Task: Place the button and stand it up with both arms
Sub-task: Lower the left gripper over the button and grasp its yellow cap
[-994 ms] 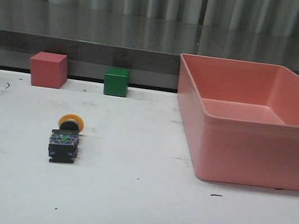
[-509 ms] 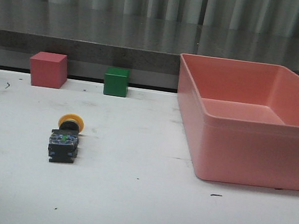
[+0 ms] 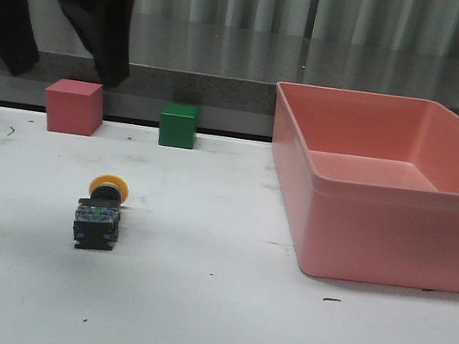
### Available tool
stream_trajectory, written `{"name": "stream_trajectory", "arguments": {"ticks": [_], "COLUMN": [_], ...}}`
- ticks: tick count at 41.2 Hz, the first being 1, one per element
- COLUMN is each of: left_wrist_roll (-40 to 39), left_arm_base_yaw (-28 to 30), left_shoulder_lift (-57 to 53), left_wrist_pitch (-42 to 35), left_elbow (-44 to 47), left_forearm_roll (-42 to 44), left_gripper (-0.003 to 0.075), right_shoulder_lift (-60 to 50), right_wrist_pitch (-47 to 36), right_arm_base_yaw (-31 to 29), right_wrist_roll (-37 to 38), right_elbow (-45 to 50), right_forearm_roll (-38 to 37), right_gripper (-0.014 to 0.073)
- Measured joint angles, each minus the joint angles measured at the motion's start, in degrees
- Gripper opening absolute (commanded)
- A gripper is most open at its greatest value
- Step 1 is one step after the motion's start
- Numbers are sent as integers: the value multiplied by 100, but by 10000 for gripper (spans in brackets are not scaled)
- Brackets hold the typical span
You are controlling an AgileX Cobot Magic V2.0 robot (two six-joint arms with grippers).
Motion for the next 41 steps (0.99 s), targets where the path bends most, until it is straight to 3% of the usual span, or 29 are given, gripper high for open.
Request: {"name": "stream_trajectory", "arguments": {"ticks": [21, 41], "left_wrist_roll": [-1364, -1699], "left_arm_base_yaw": [-41, 22], "left_shoulder_lift": [2054, 3110], "left_wrist_pitch": [137, -19], "left_elbow": [-1199, -1827], "left_forearm_roll": [555, 664], "left_gripper": [586, 586], "right_shoulder_lift": [0, 0], "right_wrist_pitch": [0, 0], "right_arm_base_yaw": [0, 0], "right_wrist_roll": [0, 0], "right_elbow": [0, 0], "right_forearm_roll": [0, 0], "right_gripper": [615, 615]}}
